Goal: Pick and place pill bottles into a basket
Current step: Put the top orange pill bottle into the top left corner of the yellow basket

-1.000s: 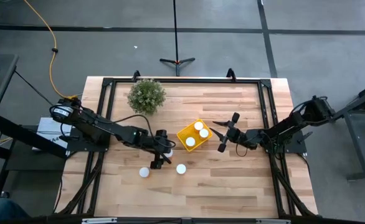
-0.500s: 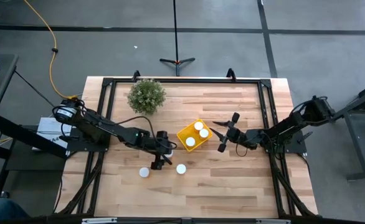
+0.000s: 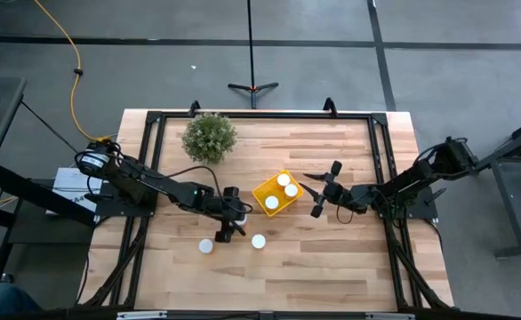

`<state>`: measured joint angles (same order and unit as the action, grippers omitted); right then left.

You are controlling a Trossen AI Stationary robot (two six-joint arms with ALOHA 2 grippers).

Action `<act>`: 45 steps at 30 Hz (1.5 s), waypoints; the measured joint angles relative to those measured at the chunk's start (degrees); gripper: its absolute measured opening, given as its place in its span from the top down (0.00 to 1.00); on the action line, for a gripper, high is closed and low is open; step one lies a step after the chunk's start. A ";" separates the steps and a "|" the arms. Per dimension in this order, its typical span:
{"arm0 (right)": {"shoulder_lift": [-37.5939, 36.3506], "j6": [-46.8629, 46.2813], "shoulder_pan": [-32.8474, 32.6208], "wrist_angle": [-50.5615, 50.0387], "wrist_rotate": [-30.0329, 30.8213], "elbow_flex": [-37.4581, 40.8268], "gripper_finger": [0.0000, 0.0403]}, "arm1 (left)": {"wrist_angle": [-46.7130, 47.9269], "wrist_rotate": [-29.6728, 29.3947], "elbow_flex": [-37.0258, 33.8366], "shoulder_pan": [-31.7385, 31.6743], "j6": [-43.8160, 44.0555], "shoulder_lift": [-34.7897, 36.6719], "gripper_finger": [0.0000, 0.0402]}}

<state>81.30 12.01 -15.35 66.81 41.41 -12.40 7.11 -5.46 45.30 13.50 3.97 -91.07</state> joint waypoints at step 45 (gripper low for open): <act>0.00 -3.04 -0.02 -0.99 -2.71 0.00 0.65 | 15.81 4.88 19.71 -9.54 -14.71 0.04 0.41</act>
<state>81.30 8.97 -15.38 65.82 38.70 -12.40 22.92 -0.58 65.01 3.96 -10.74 -91.02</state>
